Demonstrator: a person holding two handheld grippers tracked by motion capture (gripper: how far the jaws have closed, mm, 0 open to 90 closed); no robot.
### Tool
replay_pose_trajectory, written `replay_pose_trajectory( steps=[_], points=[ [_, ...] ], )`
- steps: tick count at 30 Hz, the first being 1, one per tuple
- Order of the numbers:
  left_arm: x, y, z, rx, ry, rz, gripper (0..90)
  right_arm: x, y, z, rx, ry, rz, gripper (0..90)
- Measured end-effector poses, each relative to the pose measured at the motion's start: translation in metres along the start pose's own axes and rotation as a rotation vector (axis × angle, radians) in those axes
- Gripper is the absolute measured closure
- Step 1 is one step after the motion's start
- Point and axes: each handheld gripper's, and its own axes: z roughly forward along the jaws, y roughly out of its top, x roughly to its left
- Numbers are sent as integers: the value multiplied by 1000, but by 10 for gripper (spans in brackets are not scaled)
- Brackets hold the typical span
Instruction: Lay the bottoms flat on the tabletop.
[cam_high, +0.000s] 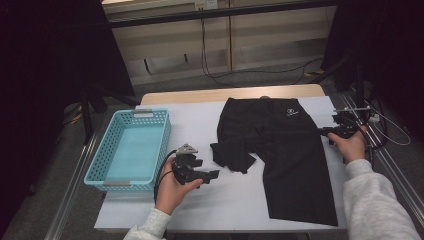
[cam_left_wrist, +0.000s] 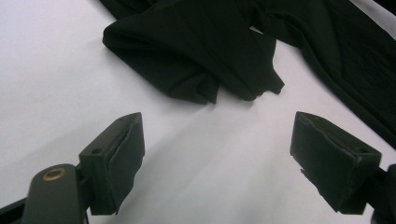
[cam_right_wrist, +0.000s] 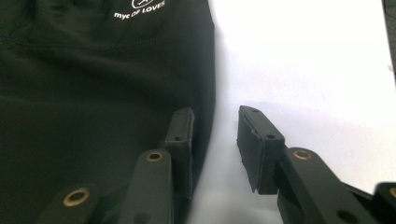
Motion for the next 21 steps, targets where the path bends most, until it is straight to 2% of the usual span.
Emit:
replay_pose_trajectory(
  steps=[6,10,12,15,16,18,19,21],
  points=[
    [-1,9,4,-4,-19,20,180,8,-23,-22,25,-17,-56,614],
    [-4,12,8,-8,-32,29,181,20,-42,-38,32,-20,-91,605],
    [-6,12,8,-5,-37,34,181,28,-52,-45,40,-28,-129,603],
    [-6,12,8,-6,-37,37,181,39,-67,-58,46,-26,-128,605],
    [-6,12,8,-5,-34,38,181,42,-72,-63,49,-20,-105,609],
    [-6,11,8,1,-38,39,181,46,-84,-72,46,-9,-93,615],
    [-7,10,9,0,-37,40,181,49,-89,-77,51,0,-73,644],
    [-8,10,10,0,-37,45,181,53,-97,-87,79,11,-76,670]
  ],
)
